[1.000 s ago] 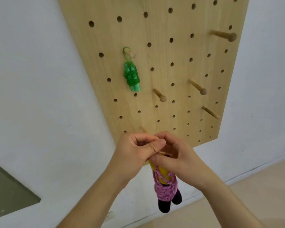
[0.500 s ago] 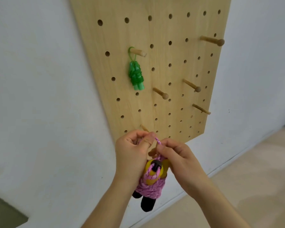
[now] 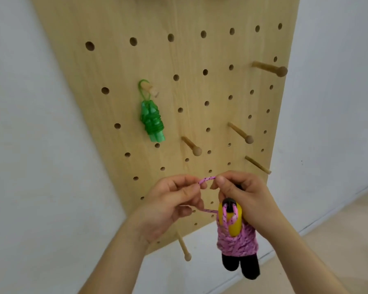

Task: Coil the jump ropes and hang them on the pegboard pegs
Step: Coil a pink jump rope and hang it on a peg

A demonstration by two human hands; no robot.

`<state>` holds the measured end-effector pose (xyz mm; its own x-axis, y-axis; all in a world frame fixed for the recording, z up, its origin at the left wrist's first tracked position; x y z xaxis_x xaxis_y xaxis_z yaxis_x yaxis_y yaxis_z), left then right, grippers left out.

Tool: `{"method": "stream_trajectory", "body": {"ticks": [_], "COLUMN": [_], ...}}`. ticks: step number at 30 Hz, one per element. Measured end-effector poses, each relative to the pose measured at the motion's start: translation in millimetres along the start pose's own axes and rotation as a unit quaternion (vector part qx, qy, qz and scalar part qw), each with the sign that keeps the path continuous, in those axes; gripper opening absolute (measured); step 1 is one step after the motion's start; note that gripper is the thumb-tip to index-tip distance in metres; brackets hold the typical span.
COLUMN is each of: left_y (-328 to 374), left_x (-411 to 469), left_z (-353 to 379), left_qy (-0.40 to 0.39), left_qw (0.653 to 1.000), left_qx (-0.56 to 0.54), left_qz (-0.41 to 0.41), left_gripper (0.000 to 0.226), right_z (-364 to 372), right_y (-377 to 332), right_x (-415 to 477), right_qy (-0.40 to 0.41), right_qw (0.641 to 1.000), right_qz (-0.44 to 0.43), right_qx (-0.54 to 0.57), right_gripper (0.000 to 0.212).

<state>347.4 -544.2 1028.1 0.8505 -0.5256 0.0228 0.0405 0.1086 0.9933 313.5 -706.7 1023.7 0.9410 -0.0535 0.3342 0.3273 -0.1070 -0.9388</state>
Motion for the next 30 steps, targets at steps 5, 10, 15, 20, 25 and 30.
{"method": "stream_trajectory", "body": {"ticks": [5,10,15,20,25,30], "left_y": [8.1,10.3,2.8,2.7,7.6,-7.7], "left_x": [42.3,77.9,103.5,123.4,123.9,99.9], "left_z": [10.1,-1.9,-19.7,-39.4,-37.1,-22.8], "left_qy": [0.2,0.328,0.36,0.39,0.4,0.336], "left_qw": [0.929,0.883,0.885,0.858,0.788,0.849], "left_qx": [0.245,0.252,0.214,0.273,0.417,0.371], "left_qz": [0.192,0.223,0.205,0.192,0.214,0.169], "left_gripper": [0.018,0.017,0.019,0.019,0.016,0.056], "right_z": [-24.2,-10.1,-6.1,-3.7,-12.5,-28.8], "right_y": [25.5,48.4,73.0,88.7,94.8,91.6], "right_x": [66.2,114.9,142.8,166.3,169.9,122.7], "right_qy": [-0.019,-0.021,-0.048,-0.06,-0.04,0.044], "right_qw": [0.999,0.999,0.999,0.998,0.998,0.982], "right_qz": [0.001,-0.023,-0.025,-0.016,-0.02,-0.122], "right_qx": [-0.025,-0.032,0.002,-0.027,-0.047,-0.138], "right_gripper": [0.025,0.022,0.02,0.013,0.025,0.033]}}
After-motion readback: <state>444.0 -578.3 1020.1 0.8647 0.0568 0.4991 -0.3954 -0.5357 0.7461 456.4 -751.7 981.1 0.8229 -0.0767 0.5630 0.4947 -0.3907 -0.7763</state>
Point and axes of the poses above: each hand's wrist, its own x-axis towards the middle knuckle, its own z-axis out of the palm, y = z × x, the point moved 4 cm from there along x, towards the middle knuckle, and after that the axes turned 2 degrees about z, right-handed, at the moved point
